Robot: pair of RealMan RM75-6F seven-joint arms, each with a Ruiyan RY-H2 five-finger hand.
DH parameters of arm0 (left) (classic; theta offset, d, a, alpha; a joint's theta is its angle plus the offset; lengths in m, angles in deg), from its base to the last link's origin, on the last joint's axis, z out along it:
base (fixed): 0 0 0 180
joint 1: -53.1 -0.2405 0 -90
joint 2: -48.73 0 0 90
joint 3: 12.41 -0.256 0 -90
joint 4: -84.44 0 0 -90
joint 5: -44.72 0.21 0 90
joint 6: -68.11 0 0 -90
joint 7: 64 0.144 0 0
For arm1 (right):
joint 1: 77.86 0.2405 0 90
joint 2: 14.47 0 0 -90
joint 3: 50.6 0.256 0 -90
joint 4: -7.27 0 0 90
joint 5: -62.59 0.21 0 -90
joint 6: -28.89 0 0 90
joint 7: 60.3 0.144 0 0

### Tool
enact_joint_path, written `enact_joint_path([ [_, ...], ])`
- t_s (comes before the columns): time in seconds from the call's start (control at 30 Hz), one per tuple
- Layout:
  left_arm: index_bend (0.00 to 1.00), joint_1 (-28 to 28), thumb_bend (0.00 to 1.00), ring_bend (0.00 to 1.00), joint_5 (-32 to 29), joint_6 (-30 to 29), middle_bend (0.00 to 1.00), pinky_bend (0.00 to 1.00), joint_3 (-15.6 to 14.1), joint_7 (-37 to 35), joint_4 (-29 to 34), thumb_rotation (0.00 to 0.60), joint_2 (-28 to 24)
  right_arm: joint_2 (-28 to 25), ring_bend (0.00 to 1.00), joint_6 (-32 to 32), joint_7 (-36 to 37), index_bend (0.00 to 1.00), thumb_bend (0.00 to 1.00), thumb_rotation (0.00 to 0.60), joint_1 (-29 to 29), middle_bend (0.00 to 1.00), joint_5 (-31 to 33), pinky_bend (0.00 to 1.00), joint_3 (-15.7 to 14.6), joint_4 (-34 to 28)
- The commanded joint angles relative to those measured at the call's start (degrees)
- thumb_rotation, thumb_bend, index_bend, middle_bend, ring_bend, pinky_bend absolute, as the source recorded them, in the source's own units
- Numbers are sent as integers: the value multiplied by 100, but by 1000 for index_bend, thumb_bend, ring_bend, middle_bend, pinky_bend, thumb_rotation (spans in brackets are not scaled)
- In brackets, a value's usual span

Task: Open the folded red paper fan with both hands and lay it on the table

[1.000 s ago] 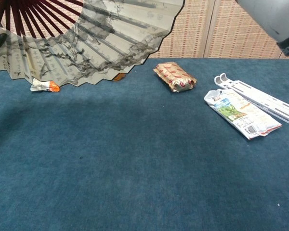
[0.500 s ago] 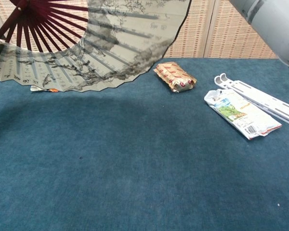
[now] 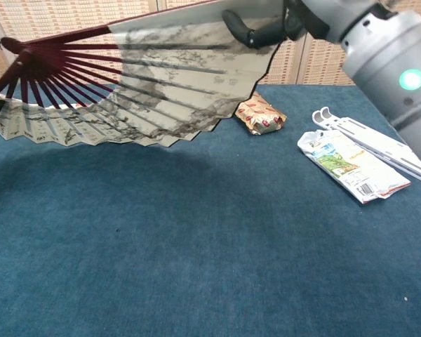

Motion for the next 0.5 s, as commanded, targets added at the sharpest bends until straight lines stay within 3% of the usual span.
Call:
enact_joint_path([
  [0.03, 0, -110, 471, 83, 66, -87, 86, 137, -103, -74, -30, 600, 62, 2, 5, 145, -134, 199, 561, 600, -268, 159, -225, 137, -268, -68],
  [0.1, 0, -172, 463, 58, 106, -78, 57, 134, -187, -50, -28, 600, 70, -54, 2, 109, -331, 60, 444, 585, -407, 107, -269, 110, -428, -157],
  [0.23, 0, -269, 452, 23, 183, 79, 22, 129, -373, -24, -34, 600, 78, -224, 0, -75, -717, 0, 292, 550, -677, 17, -218, 46, -688, -496],
  [0.33, 0, -359, 452, 14, 247, 42, 12, 129, -478, -51, -54, 600, 86, -354, 0, -38, -744, 0, 269, 547, -850, 1, -346, 33, -815, -747],
  [0.5, 0, -613, 451, 8, 560, -512, 12, 129, -776, 212, -272, 600, 110, -656, 0, 135, -832, 0, 269, 537, -1123, 0, -705, 33, -985, -1052],
])
